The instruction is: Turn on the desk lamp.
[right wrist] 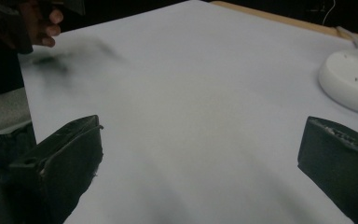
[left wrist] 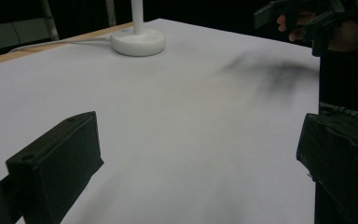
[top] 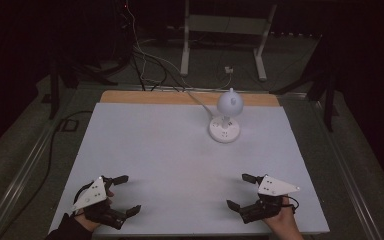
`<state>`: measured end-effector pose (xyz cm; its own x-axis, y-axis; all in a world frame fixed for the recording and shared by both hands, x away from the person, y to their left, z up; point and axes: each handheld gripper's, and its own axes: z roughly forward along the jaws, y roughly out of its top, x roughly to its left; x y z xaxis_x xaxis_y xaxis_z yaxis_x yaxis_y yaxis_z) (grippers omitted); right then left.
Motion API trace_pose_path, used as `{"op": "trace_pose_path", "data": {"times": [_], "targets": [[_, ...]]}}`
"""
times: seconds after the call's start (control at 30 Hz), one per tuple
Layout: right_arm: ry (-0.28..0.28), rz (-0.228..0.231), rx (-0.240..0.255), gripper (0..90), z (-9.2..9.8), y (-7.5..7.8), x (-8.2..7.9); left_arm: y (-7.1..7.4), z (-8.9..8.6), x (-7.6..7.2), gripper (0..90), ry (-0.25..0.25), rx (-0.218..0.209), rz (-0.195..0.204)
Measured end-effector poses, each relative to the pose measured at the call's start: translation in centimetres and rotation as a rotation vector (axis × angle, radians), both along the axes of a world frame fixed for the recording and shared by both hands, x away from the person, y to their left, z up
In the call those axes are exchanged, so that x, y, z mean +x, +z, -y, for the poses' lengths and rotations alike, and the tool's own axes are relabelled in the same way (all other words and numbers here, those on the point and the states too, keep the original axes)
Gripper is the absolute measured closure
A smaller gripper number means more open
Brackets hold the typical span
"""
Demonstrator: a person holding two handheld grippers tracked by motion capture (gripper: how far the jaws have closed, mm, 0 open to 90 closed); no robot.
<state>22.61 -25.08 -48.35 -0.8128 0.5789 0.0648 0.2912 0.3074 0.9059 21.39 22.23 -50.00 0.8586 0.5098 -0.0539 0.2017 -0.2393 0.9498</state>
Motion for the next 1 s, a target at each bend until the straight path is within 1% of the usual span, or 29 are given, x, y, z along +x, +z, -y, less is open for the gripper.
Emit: {"op": "trace_pose_path", "data": {"times": [0.03,0.13,0.23,0.27,0.3,0.37,0.5,0.57,0.6,0.7,0.77,0.83,1.0], "targets": [[0.004,0.0,0.01,0.0,-0.2,0.4,0.1,0.0,0.0,0.0,0.4,0.0,-0.001,0.002],[0.005,0.009,0.01,0.0,-0.4,0.7,0.2,0.1,0.0,-0.1,0.4,0.0,-0.002,0.004],[0.0,0.02,0.028,0.0,-0.6,1.4,0.6,0.0,-0.1,0.0,0.4,0.003,-0.007,0.003],[0.0,0.02,0.028,0.0,-0.6,1.4,0.6,0.0,-0.1,0.0,0.4,0.003,-0.004,0.003],[0.0,0.032,0.033,0.0,-0.6,1.8,0.8,0.1,-0.1,0.0,0.4,0.001,-0.008,0.003],[-0.001,0.039,0.04,0.0,-0.7,2.1,0.9,0.1,-0.1,0.0,0.4,0.002,-0.009,0.003],[-0.002,0.048,0.046,0.0,-0.7,2.5,1.2,0.1,-0.1,0.0,0.4,0.002,-0.005,0.004],[-0.008,0.058,0.04,0.0,-0.6,2.9,1.4,0.1,-0.1,0.0,0.4,0.004,-0.01,0.002],[-0.009,0.057,0.049,0.0,-0.6,3.2,1.6,0.1,-0.1,0.0,0.4,0.005,-0.009,0.002],[-0.015,0.063,0.051,0.0,-0.5,3.6,2.0,0.1,-0.1,0.0,0.4,0.002,-0.009,0.003],[-0.018,0.071,0.049,0.0,-0.4,3.9,2.2,0.1,-0.1,0.0,0.4,0.004,-0.011,0.002],[-0.016,0.065,0.052,0.0,-0.4,4.1,2.5,0.1,-0.1,0.0,0.4,0.006,-0.008,0.001],[-0.026,0.069,0.057,0.0,-0.6,4.4,3.2,0.1,-0.1,0.0,0.4,0.006,-0.011,0.001]]}}
